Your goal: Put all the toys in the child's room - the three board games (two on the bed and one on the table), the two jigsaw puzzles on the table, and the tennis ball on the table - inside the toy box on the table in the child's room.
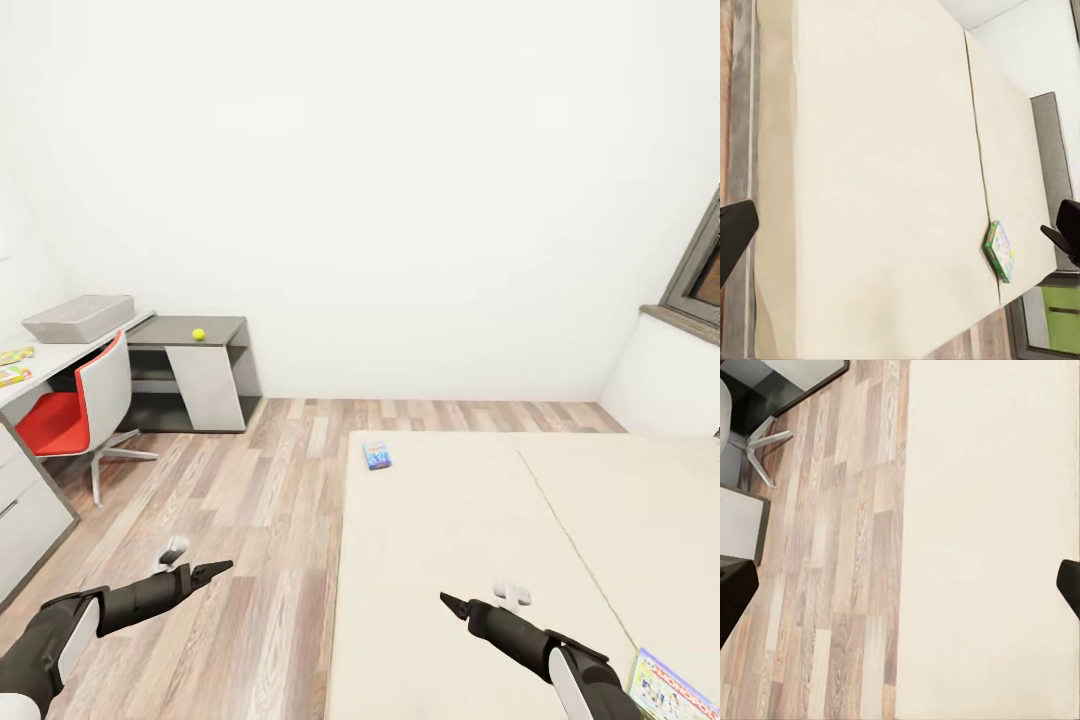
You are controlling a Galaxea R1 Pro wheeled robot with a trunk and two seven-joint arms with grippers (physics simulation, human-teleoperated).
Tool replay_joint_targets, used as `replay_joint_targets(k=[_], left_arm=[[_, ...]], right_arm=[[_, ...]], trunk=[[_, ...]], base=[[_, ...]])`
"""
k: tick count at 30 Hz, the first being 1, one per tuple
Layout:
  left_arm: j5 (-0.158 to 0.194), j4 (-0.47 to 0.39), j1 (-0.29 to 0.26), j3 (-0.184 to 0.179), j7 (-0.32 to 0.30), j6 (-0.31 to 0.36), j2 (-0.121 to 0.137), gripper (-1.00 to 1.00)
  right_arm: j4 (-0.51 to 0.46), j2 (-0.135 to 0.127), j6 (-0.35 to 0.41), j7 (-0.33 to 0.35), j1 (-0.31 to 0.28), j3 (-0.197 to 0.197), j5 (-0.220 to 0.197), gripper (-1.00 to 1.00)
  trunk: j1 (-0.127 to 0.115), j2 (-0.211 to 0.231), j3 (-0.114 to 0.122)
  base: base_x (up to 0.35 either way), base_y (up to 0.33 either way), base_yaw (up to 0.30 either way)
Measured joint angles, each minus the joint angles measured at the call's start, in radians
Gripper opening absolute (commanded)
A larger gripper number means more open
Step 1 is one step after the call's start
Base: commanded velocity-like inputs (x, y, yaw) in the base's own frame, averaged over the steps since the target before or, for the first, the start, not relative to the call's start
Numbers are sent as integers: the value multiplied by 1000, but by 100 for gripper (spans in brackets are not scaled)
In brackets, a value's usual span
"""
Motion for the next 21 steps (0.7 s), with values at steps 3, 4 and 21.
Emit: replay_joint_targets(k=[3, 4, 21], left_arm=[[0, 0, 0, 0, 0, 0, 0, 100], [0, 0, 0, 0, 0, 0, 0, 100], [0, 0, 0, 0, 0, 0, 0, 100]], right_arm=[[0, 0, 0, 0, 0, 0, 0, 100], [0, 0, 0, 0, 0, 0, 0, 100], [0, 0, 0, 0, 0, 0, 0, 100]], trunk=[[0, 0, 0], [0, 0, 0], [0, 0, 0]], base=[[0, -208, 0], [0, -208, 0], [0, -208, 0]])
